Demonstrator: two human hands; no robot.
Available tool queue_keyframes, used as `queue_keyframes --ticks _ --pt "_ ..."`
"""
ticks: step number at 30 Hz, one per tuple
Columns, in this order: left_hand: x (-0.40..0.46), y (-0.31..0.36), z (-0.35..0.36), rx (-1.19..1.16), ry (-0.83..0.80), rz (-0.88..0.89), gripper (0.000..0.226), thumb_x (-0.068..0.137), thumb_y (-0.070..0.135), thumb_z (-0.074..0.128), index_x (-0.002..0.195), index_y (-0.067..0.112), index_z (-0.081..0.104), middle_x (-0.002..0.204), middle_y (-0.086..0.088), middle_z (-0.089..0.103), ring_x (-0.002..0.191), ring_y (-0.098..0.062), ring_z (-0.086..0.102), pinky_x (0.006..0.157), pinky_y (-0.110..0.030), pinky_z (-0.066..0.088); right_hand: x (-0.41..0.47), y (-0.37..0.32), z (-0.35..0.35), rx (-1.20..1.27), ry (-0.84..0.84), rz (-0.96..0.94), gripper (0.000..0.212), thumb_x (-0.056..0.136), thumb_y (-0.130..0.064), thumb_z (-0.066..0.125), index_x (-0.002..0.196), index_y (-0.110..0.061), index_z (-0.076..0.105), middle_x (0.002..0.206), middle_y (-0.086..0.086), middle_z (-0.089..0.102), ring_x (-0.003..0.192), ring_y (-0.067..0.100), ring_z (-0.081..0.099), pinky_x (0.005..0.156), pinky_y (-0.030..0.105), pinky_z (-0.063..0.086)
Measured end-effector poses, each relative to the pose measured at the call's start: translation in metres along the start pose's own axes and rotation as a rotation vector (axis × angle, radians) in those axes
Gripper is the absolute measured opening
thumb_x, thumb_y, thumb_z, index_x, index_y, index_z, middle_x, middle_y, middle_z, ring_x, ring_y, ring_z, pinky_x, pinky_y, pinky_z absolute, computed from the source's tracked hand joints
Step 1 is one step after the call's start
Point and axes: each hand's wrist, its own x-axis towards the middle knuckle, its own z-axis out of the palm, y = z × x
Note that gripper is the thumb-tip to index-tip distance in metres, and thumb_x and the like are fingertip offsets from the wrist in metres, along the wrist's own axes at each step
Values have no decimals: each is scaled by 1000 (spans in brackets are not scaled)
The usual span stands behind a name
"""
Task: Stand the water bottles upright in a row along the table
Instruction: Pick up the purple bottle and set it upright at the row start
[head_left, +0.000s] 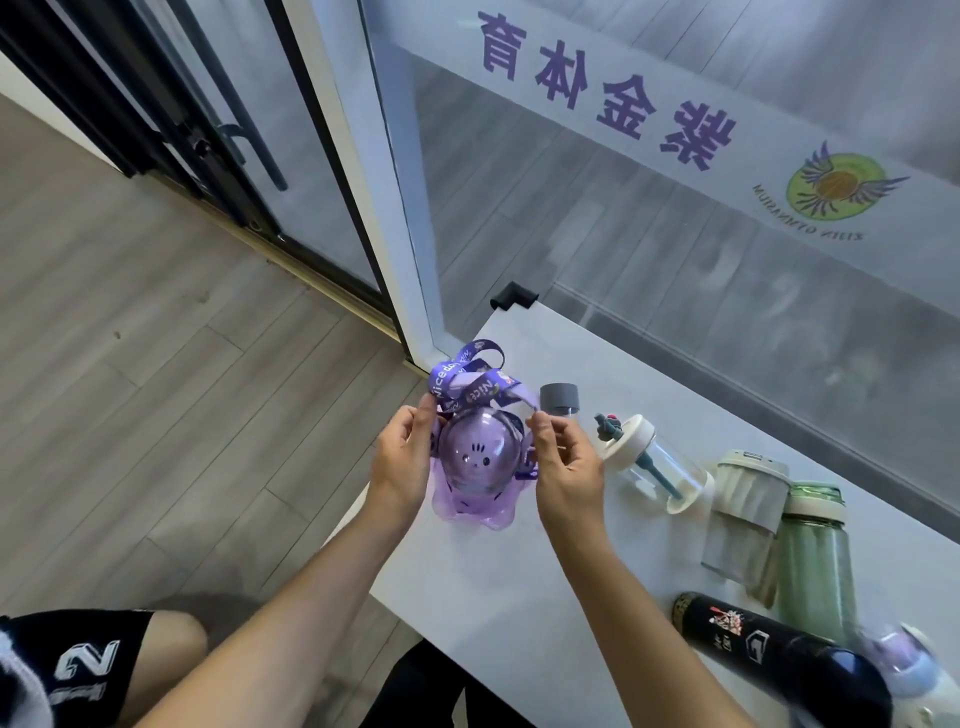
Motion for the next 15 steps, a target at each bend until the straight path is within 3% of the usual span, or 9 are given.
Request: queue_keyframes --ticks 4,7,10,12,15 --pt "-15 -13 -3 82 -4 -64 54 82 67 57 62 17 52 59 4 52 59 -17 44 63 -35 38 0 13 -9 -80 25 127 34 94 -45 64 85 -13 72 69 2 66 61 12 54 65 36 53" --pt "-23 -23 -5 189 -12 -72 36 91 49 60 77 16 60 72 7 64 68 -15 56 69 -31 44 3 19 -12 -129 52 199 25 91 -44 69 86 -20 72 74 -2 70 67 14 61 75 45 59" --pt "-25 -25 -8 226 3 -81 21 92 39 63 95 19 61 93 3 68 85 -17 64 77 -30 50 2 18 -15 -174 11 204 13 92 -38 69 91 -26 68 83 4 70 67 17 62 69 40 59" --pt "-30 -20 -12 214 15 -59 18 92 41 63 100 26 57 100 3 67 86 -15 65 76 -28 52 -4 16 -19 -221 -26 155 8 94 -34 67 100 -28 66 88 6 69 69 15 63 62 30 57" --pt "-43 -8 -23 291 -15 2 19 92 44 60 107 36 51 110 10 61 88 -3 64 70 -16 48 -21 15 -27 -325 -42 -20 18 93 -29 67 109 -34 63 94 0 65 81 8 63 67 18 52"
